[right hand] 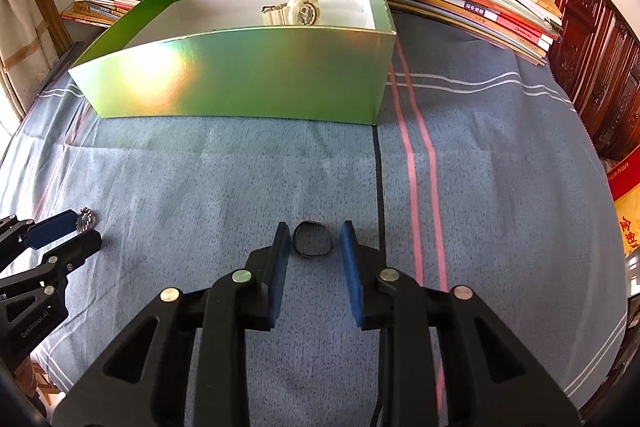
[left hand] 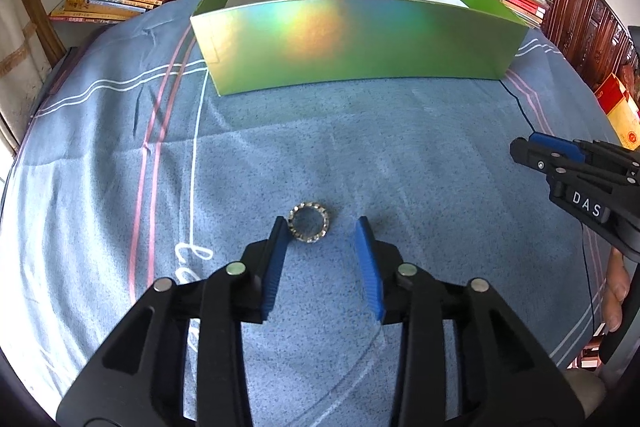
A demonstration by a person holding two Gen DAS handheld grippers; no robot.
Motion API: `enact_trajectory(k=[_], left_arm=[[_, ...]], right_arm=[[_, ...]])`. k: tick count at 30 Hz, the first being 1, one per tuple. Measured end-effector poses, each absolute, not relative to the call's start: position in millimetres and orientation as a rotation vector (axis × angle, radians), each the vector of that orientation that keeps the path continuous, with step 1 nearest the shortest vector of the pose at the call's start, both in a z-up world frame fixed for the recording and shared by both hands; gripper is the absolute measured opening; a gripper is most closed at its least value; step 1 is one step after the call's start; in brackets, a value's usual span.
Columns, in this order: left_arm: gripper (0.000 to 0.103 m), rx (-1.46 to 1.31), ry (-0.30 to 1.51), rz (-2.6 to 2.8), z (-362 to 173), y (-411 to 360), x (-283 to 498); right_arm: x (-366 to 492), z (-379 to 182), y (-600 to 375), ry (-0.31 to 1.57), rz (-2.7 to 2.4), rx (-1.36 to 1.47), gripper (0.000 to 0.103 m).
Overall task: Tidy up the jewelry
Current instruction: 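Grasp the rhinestone ring with the left tool while the right tool grasps the black ring, then carry both rings over the green box and open both tools to drop them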
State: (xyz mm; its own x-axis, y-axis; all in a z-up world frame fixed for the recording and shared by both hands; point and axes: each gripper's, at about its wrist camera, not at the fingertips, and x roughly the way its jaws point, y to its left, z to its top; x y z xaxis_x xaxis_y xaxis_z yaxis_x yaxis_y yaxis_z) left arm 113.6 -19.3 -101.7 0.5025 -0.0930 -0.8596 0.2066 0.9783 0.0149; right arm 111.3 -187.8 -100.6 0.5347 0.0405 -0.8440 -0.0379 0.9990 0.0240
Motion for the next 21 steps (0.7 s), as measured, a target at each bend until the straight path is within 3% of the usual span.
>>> enact_trajectory(k=[2, 4, 6, 21], left_arm=[[0.034, 0.124, 1.027, -0.182, -102, -20, 115], [0.025, 0.123, 1.024, -0.189, -102, -21, 116], [0.021, 0.126, 1.023, -0.194, -101, -22, 116], [0.021, 0.105, 0.969, -0.180, -77, -13, 117]], right_arm=[[111, -101, -187, 1.002, 0.048, -0.001, 0.027], [111, -100, -187, 1.001, 0.057, 0.001, 0.023], [111, -100, -186, 1.000, 0.059, -0.004, 0.020], [103, -72, -185, 0.954, 0.139, 0.028, 0.020]])
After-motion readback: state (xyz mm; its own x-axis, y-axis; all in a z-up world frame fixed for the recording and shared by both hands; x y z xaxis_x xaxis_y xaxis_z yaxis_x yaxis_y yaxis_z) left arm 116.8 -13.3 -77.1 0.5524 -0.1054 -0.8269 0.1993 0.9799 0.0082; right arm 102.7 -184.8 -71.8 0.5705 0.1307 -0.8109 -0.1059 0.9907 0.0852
